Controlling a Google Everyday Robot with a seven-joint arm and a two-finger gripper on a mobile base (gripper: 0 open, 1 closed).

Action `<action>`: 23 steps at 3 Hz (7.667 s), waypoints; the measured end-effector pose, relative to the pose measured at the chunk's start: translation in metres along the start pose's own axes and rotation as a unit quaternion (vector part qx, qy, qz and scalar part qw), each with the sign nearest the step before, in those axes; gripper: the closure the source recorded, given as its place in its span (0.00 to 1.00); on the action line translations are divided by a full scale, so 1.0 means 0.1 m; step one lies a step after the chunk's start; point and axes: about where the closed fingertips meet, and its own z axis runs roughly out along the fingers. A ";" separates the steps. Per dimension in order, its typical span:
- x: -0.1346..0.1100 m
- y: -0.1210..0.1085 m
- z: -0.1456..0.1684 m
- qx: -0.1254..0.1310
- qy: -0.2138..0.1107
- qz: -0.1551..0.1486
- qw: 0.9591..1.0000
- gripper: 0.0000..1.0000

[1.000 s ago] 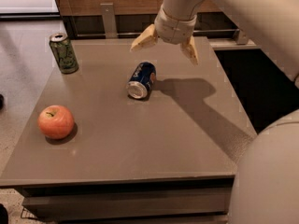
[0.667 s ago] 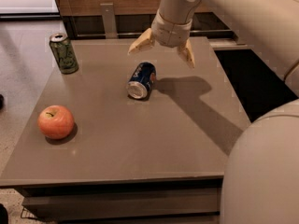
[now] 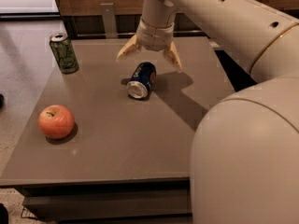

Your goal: Place pepsi can upright

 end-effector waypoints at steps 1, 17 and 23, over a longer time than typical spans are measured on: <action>0.03 0.09 0.09 0.008 0.011 -0.001 1.000 0.00; 0.05 0.23 -1.13 -0.085 -0.242 -0.174 0.951 1.00; 0.23 0.41 -1.08 -0.134 -0.379 -0.489 0.774 1.00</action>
Offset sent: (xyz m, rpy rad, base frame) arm -0.0268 0.0144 -0.0119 -0.0398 0.0752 -0.0082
